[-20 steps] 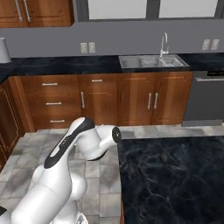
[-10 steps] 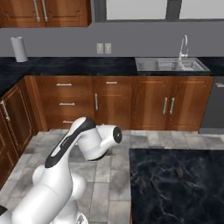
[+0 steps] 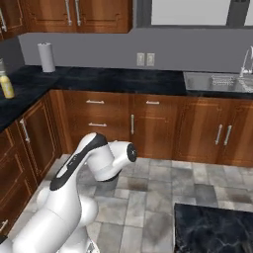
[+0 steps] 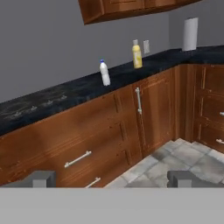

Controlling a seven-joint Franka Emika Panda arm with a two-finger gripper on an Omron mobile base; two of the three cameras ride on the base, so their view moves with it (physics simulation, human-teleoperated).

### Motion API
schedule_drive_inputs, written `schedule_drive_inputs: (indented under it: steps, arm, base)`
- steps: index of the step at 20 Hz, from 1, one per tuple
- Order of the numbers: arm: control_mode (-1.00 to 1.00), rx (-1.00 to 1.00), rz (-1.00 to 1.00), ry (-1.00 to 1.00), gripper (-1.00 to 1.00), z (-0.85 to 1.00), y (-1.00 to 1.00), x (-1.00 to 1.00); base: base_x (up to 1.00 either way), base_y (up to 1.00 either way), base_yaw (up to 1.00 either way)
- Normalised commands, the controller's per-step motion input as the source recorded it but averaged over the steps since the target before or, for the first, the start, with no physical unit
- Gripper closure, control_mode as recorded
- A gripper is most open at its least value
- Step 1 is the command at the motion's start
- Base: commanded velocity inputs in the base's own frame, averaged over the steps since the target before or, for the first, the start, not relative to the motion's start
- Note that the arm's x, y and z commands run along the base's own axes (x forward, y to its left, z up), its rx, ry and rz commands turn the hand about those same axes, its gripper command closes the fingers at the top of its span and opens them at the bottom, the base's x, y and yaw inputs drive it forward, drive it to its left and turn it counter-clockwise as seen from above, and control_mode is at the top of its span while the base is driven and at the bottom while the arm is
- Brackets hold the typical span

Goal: Place the drinks on the dining counter in a tight cluster.

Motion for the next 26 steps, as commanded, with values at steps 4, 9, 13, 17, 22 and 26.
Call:
schedule_drive_inputs:
  steps: [4,9,13,17,22,26]
  arm:
    - [1.00,0.00,0.00,0.00,-1.00,0.00,0.00,0.00]
    - [1.00,0.00,0.00,0.00,-1.00,0.00,0.00,0.00]
    - [1.00,0.00,0.00,0.00,-1.00,0.00,0.00,0.00]
    - [1.00,0.00,0.00,0.00,-1.00,0.00,0.00,0.00]
    - [1.00,0.00,0.00,0.00,-1.00,0.00,0.00,0.00]
    - [1.00,0.00,0.00,0.00,-1.00,0.00,0.00,0.00]
  base:
    - [0.78,0.39,0.21]
    - [0.70,0.39,0.28]
    - [0.64,0.27,0.40]
    - [0.61,0.20,0.46]
    - [0.65,0.05,0.52]
    - [0.65,0.00,0.56]
